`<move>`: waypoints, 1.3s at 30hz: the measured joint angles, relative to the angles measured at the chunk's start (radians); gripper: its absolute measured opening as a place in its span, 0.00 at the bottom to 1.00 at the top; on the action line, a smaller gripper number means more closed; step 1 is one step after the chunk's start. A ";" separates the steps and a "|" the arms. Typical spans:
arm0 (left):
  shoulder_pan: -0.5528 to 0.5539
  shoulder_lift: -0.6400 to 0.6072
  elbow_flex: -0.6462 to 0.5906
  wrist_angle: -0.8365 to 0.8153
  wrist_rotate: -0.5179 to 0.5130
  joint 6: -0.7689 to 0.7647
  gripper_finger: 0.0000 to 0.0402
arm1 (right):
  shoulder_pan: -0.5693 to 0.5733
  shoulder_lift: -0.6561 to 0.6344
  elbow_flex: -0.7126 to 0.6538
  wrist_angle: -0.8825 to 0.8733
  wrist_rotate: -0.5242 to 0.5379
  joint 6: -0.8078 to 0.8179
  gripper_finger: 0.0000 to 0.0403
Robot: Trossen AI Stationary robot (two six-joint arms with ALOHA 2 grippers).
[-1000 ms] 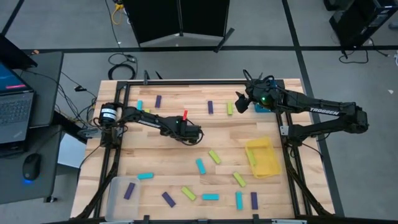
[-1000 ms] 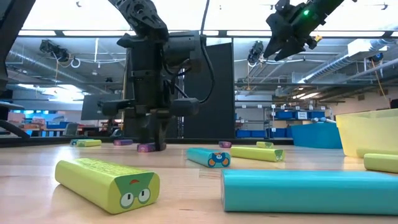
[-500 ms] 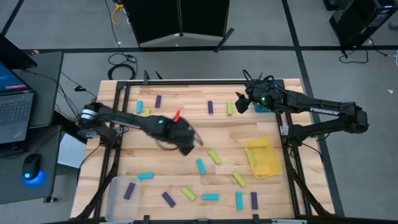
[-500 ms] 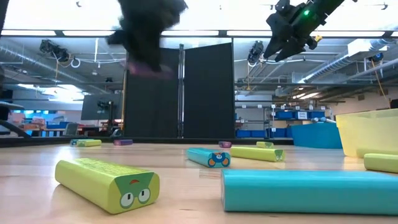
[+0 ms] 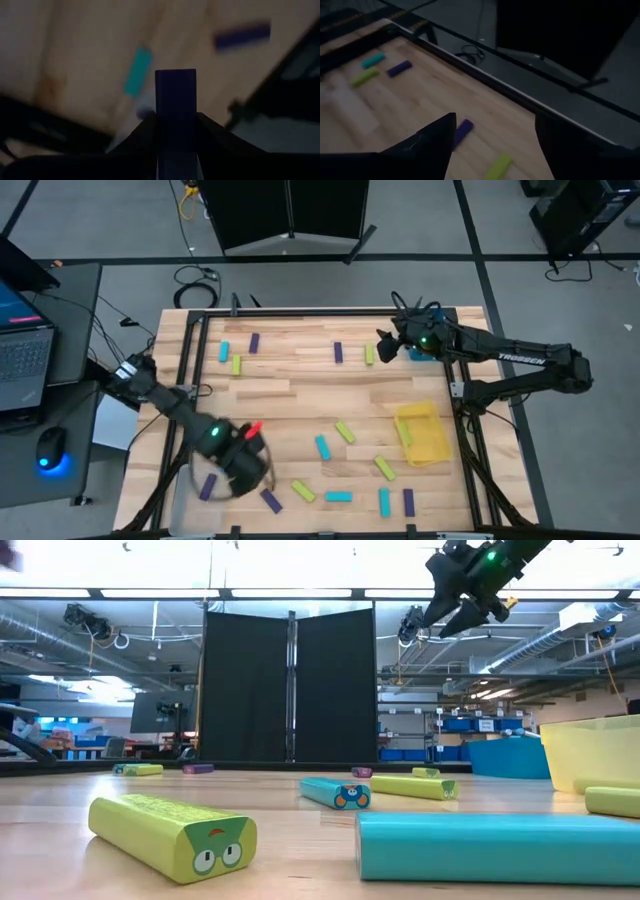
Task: Sort blocks
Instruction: Put the violet block into the transparent bin, then put the green block into the yellow bin
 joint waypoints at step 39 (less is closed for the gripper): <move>-0.364 -0.001 -0.169 0.127 -0.355 -0.345 0.85 | 0.644 0.484 0.000 0.061 -0.225 0.264 0.77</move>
